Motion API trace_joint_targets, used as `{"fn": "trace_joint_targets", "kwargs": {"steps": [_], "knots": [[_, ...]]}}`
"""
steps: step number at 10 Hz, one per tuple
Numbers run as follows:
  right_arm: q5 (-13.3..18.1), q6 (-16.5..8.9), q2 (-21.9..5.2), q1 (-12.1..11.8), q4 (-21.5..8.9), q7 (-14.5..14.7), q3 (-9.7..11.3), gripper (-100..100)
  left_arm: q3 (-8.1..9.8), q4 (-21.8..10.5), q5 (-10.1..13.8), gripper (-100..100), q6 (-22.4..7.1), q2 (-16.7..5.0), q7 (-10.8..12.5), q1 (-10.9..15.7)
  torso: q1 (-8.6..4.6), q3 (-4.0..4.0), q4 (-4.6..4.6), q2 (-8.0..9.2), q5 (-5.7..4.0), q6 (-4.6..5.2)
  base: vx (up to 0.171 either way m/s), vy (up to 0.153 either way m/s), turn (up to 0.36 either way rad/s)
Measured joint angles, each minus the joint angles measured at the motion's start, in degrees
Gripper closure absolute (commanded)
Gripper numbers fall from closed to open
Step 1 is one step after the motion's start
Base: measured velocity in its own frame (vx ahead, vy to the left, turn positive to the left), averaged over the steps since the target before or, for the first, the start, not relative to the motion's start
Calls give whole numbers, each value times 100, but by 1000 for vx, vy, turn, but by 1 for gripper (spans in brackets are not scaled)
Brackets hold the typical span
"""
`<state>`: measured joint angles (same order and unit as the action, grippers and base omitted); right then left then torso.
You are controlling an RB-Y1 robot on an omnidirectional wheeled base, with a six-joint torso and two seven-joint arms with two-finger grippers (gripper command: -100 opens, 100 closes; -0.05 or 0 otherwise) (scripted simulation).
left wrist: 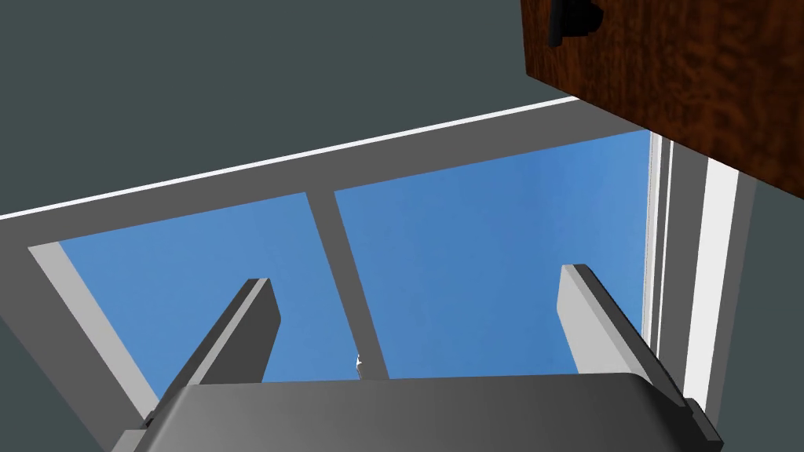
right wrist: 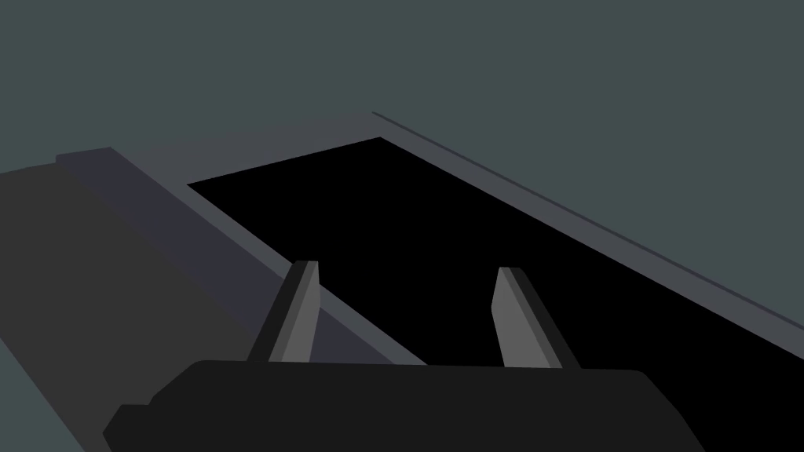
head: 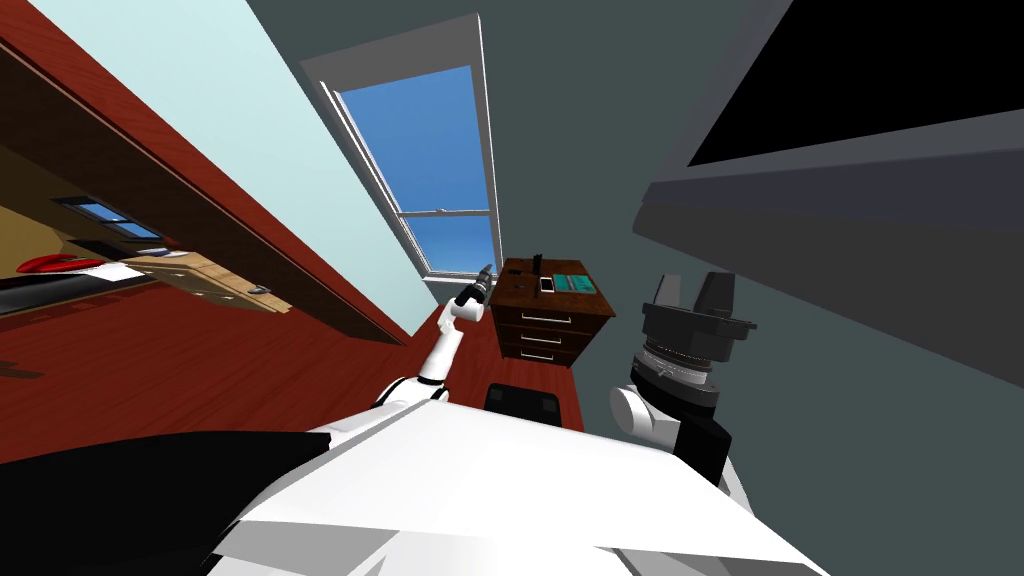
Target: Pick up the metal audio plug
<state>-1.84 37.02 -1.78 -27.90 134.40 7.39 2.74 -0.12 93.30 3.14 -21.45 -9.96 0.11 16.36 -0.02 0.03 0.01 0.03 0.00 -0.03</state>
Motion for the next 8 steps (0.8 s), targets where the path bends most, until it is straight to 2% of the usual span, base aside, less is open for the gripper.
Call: {"fn": "trace_joint_targets", "kwargs": {"steps": [4, 8], "knots": [[0, 0, 0, 0, 0, 0, 0, 0, 17, -596, 145, -100, -655, -96, 2, 651, -3, -2, -1, -4, -1, 1, -8, -13, -16], [0, 0, 0, 0, 0, 0, 0, 0, 47, -1244, 208, -100, -1324, -94, 6, 1324, -6, -6, -2, -9, -1, 0, 5, -15, -9]]}}
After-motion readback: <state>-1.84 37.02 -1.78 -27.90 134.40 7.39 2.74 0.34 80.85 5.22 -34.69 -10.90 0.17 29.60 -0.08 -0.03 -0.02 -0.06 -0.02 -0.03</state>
